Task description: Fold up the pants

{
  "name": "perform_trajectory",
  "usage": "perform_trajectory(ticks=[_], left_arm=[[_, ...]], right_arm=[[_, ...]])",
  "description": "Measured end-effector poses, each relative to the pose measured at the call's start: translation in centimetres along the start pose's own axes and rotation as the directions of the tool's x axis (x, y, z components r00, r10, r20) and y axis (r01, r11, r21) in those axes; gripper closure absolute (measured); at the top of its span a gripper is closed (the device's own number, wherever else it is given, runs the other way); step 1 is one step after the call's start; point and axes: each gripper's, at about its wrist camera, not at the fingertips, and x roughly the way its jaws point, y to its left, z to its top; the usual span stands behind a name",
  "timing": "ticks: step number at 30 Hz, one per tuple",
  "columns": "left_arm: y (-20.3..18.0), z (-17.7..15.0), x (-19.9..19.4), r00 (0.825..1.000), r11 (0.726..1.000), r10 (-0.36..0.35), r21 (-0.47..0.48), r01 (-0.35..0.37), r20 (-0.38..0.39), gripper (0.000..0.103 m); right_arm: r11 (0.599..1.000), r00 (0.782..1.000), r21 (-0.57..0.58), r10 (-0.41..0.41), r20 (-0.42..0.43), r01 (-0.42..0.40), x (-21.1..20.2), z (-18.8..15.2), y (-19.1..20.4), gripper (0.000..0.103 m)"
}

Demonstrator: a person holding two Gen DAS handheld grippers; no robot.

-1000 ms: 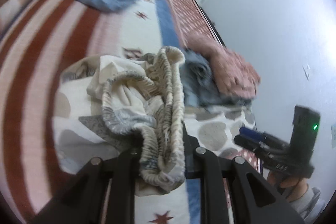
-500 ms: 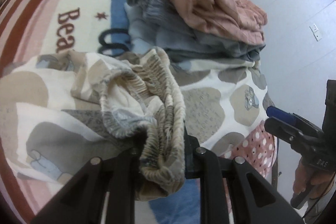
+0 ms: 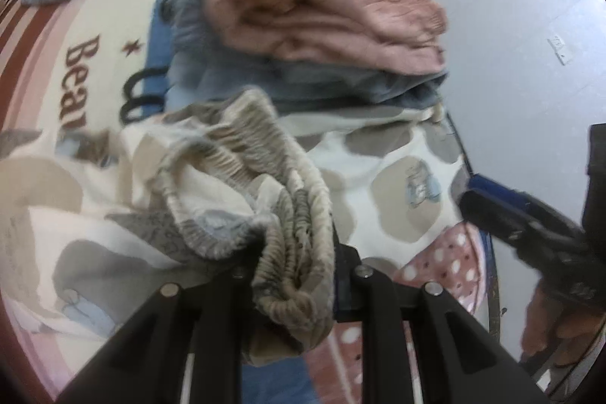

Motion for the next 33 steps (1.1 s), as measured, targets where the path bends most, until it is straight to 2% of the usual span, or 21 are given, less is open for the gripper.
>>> perform_trajectory(ticks=[2, 6, 8, 9, 12, 14, 16, 17, 19, 21, 26, 28, 33], left_arm=[[-0.7, 0.3, 0.1, 0.999, 0.999, -0.036, 0.001, 0.036, -0.001, 0.086], [-2.5, 0.5, 1.1, 0.998, 0.998, -0.053, 0.022, 0.054, -0.017, 0.086], [-2.7, 0.4, 1.8, 0.998, 0.999, -0.045, 0.029, 0.046, -0.043, 0.085], [-2.7, 0.3, 2.3, 0.998, 0.999, -0.035, 0.030, 0.037, -0.052, 0.079], [-2.5, -0.1, 4.0, 0.993, 0.999, -0.047, 0.015, 0.048, -0.107, 0.052], [-3.0, -0.4, 4.2, 0.992, 0.998, -0.028, 0.045, 0.034, -0.125, 0.047], [-3.7, -0.6, 3.5, 0.994, 0.997, -0.017, 0.077, 0.026, -0.111, 0.036], [-4.1, -0.7, 2.7, 0.995, 0.996, -0.018, 0.085, 0.027, -0.098, 0.033], [-4.5, -0.7, 1.2, 0.996, 0.996, -0.028, 0.087, 0.035, -0.079, 0.027], [-5.0, -0.5, -0.5, 0.997, 0.995, -0.033, 0.092, 0.039, -0.065, 0.027], [-6.0, 0.6, -4.8, 1.000, 0.995, -0.020, 0.100, 0.020, -0.003, 0.025], [-6.3, 1.2, -6.0, 1.000, 0.997, -0.013, 0.082, 0.010, 0.028, 0.021], [-6.9, 2.1, -6.0, 0.997, 0.995, 0.063, 0.079, -0.067, 0.049, 0.021]], right_arm=[[1.000, 1.000, 0.015, -0.021, -0.001, 0.021, -0.1, -0.2, -0.8, 0.044], [0.996, 0.998, 0.056, -0.065, 0.012, 0.064, -0.8, -0.4, -2.8, 0.044], [0.991, 0.993, 0.075, -0.115, 0.005, 0.114, -0.9, -0.7, -4.2, 0.044], [0.986, 0.990, 0.092, -0.142, -0.003, 0.142, -0.8, -0.9, -5.0, 0.044], [0.968, 0.980, 0.153, -0.197, -0.018, 0.198, -0.7, -1.8, -7.6, 0.041], [0.947, 0.972, 0.222, -0.232, -0.027, 0.232, -0.7, -2.9, -9.7, 0.033], [0.922, 0.969, 0.303, -0.244, -0.026, 0.241, -1.2, -4.1, -11.6, 0.030], [0.910, 0.969, 0.337, -0.246, -0.028, 0.241, -1.3, -4.8, -12.4, 0.029], [0.894, 0.972, 0.385, -0.234, -0.031, 0.228, -1.6, -5.8, -13.6, 0.028], [0.884, 0.979, 0.427, -0.202, -0.023, 0.192, -1.7, -6.7, -14.7, 0.027], [0.848, 0.997, 0.528, -0.065, 0.039, 0.035, 0.0, -8.1, -17.5, 0.027], [0.828, 0.997, 0.560, -0.022, 0.079, -0.026, 0.9, -8.3, -18.3, 0.026], [0.812, 0.984, 0.567, 0.047, 0.169, -0.136, 1.9, -7.4, -19.3, 0.026]])
